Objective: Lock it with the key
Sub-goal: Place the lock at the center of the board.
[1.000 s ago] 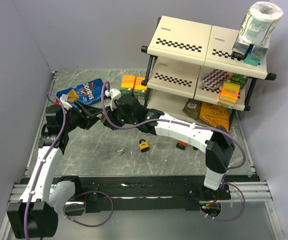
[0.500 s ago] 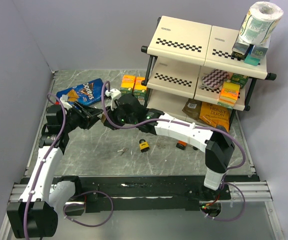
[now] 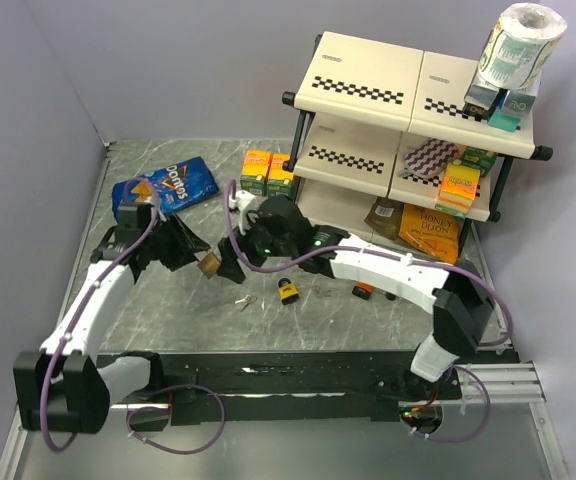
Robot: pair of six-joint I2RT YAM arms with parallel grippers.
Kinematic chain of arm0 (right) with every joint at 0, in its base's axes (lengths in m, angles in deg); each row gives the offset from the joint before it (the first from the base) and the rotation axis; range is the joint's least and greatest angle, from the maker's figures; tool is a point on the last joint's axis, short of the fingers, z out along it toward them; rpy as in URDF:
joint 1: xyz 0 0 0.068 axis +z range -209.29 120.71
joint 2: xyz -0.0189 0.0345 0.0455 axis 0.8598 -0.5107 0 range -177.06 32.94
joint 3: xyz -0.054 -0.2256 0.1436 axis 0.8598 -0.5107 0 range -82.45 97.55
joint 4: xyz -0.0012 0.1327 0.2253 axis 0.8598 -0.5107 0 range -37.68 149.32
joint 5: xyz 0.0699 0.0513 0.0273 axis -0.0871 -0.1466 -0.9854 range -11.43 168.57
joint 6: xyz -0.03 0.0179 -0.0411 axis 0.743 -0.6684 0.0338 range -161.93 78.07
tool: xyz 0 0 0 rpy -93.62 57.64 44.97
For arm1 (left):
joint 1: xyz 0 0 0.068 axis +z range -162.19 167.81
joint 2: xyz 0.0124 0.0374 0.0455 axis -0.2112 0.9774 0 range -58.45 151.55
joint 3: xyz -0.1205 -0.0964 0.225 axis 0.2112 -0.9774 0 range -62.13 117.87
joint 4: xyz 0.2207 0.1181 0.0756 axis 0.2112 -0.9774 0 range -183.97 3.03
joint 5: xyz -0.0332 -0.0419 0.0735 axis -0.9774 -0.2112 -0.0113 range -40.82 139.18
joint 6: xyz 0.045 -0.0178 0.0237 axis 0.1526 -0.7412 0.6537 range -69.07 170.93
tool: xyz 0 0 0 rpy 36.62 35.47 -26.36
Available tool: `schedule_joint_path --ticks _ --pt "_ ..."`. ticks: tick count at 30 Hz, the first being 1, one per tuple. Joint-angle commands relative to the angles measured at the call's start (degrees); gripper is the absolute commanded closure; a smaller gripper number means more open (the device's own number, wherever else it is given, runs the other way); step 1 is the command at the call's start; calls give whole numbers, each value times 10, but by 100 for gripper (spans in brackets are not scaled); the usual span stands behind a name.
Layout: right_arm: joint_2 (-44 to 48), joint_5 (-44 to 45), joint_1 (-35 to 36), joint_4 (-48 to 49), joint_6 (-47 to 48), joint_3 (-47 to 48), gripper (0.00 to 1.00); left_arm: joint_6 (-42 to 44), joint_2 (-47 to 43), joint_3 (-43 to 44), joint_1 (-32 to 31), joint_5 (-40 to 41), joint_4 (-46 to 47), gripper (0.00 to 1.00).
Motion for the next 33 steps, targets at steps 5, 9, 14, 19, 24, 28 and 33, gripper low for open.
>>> schedule_joint_path --ticks 5,9,14,19,24,28,33 --pt "128 -46 -73 -22 53 -106 0 118 87 41 -100 133 -53 99" --pt "169 -60 -128 -27 64 -152 0 135 134 72 -161 161 -61 99" --pt "203 -72 -153 -33 72 -191 0 153 199 95 -200 198 -72 99" --pt "216 -73 -165 -32 71 -203 0 165 267 108 -214 220 -82 99" --pt "216 -73 -170 -29 71 -206 0 179 304 121 -221 248 -96 99" --pt "214 -74 -173 -29 69 -204 0 177 305 108 -223 257 -93 99" --pt "214 -73 -175 -30 68 -204 0 172 289 84 -235 252 -84 98"
